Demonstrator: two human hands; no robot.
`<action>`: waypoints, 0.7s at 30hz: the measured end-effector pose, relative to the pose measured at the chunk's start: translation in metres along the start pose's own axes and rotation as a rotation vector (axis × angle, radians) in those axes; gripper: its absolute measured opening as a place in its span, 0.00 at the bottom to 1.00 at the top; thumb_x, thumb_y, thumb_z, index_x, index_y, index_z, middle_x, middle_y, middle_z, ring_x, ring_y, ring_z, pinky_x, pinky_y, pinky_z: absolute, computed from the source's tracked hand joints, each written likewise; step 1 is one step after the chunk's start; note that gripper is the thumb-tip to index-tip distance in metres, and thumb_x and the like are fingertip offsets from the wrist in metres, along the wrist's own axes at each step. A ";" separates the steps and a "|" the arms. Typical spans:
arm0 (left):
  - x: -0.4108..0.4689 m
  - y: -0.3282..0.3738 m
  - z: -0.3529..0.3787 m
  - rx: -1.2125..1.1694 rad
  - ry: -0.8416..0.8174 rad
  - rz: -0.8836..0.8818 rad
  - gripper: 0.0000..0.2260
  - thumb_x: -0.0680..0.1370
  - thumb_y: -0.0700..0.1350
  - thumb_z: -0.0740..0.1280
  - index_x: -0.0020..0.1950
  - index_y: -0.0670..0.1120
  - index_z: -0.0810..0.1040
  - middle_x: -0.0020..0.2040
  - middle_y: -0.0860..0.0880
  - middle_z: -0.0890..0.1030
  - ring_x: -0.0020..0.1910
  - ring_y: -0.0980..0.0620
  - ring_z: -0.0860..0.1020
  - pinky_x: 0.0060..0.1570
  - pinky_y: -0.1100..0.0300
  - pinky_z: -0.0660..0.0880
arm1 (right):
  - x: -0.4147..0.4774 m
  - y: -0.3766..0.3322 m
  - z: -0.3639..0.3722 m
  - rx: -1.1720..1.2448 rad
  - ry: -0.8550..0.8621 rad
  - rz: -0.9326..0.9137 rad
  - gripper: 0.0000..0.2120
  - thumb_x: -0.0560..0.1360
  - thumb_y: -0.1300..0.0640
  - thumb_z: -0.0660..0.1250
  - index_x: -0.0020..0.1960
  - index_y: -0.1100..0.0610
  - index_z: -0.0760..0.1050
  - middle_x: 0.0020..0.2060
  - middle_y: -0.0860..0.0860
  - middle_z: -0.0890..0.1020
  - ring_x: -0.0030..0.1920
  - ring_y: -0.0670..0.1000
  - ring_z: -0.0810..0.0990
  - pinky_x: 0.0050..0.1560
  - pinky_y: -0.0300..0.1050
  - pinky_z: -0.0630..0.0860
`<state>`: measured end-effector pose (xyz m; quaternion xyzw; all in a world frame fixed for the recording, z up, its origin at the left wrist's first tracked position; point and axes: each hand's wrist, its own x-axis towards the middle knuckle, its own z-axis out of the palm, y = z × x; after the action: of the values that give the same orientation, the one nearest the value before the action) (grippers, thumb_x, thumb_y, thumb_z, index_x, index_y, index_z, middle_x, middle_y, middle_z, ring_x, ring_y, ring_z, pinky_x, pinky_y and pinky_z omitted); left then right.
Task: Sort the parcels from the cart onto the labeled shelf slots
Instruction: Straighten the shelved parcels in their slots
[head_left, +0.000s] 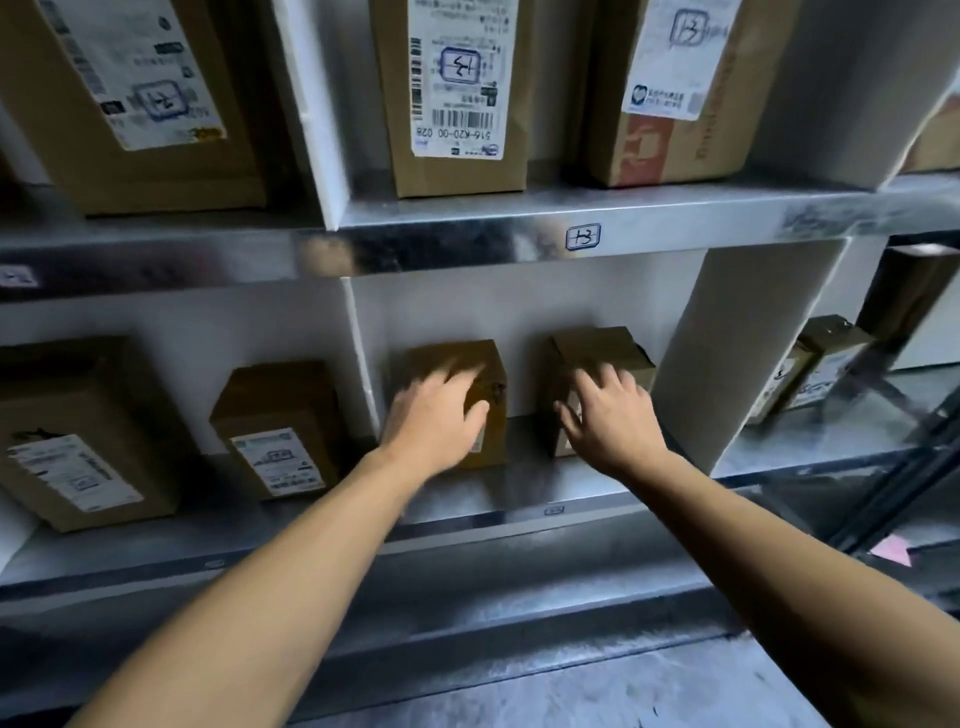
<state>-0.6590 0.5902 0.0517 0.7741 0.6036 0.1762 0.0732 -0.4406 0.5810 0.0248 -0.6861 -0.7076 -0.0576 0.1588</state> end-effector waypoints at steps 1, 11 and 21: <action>0.006 0.001 0.004 0.009 -0.003 -0.021 0.24 0.81 0.57 0.58 0.77 0.58 0.60 0.77 0.48 0.63 0.72 0.43 0.65 0.70 0.45 0.65 | 0.007 0.007 0.003 -0.008 -0.014 0.004 0.21 0.80 0.44 0.61 0.67 0.54 0.71 0.64 0.61 0.74 0.64 0.65 0.72 0.60 0.59 0.72; 0.043 0.005 0.026 0.148 0.009 -0.099 0.28 0.80 0.57 0.60 0.78 0.57 0.56 0.79 0.52 0.55 0.77 0.46 0.50 0.74 0.50 0.44 | 0.050 0.052 0.036 -0.031 0.130 -0.096 0.22 0.75 0.42 0.64 0.68 0.45 0.72 0.64 0.49 0.75 0.69 0.57 0.69 0.62 0.69 0.63; 0.053 0.005 0.043 0.142 0.042 -0.143 0.23 0.80 0.58 0.59 0.75 0.56 0.64 0.75 0.52 0.63 0.73 0.46 0.59 0.73 0.49 0.50 | 0.053 0.061 0.038 0.033 0.108 -0.076 0.22 0.76 0.37 0.62 0.69 0.39 0.70 0.65 0.46 0.73 0.69 0.58 0.67 0.56 0.70 0.70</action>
<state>-0.6279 0.6445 0.0233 0.7284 0.6697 0.1434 0.0180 -0.3863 0.6463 -0.0035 -0.6518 -0.7245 -0.0888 0.2060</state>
